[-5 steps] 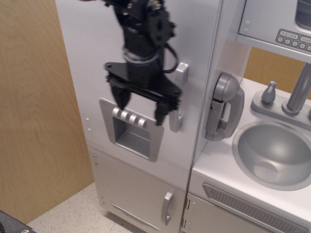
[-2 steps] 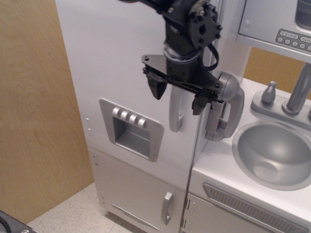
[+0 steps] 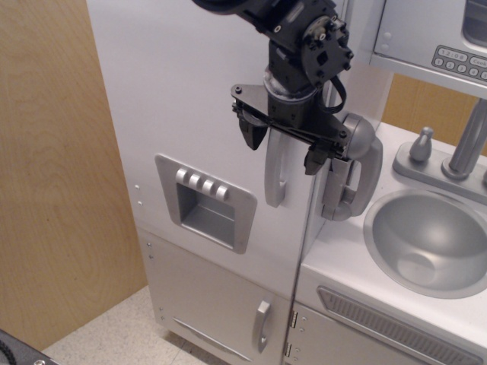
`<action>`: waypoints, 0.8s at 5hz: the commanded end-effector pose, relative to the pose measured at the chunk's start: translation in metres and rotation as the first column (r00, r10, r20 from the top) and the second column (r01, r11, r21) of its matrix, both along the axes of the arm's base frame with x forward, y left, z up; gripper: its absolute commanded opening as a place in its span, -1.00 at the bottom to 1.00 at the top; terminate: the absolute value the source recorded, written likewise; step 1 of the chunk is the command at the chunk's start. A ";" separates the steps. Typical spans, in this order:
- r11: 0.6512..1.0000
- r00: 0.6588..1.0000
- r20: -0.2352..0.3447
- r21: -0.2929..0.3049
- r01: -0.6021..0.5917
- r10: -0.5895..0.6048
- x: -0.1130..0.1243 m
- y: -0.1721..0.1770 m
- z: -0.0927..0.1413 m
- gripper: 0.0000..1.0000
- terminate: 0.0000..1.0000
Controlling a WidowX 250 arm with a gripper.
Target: Open fridge
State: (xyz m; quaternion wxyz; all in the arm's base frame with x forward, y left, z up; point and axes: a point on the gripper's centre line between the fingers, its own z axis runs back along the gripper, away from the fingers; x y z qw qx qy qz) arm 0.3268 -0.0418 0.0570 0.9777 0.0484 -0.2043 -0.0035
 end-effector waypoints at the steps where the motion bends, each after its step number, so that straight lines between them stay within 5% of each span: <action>1: 0.996 0.994 0.069 0.004 0.084 -0.084 0.002 0.011 0.013 -1.00 -1.00; 4: 0.999 0.998 0.055 0.019 0.043 -0.044 -0.049 0.033 0.020 -1.00 -1.00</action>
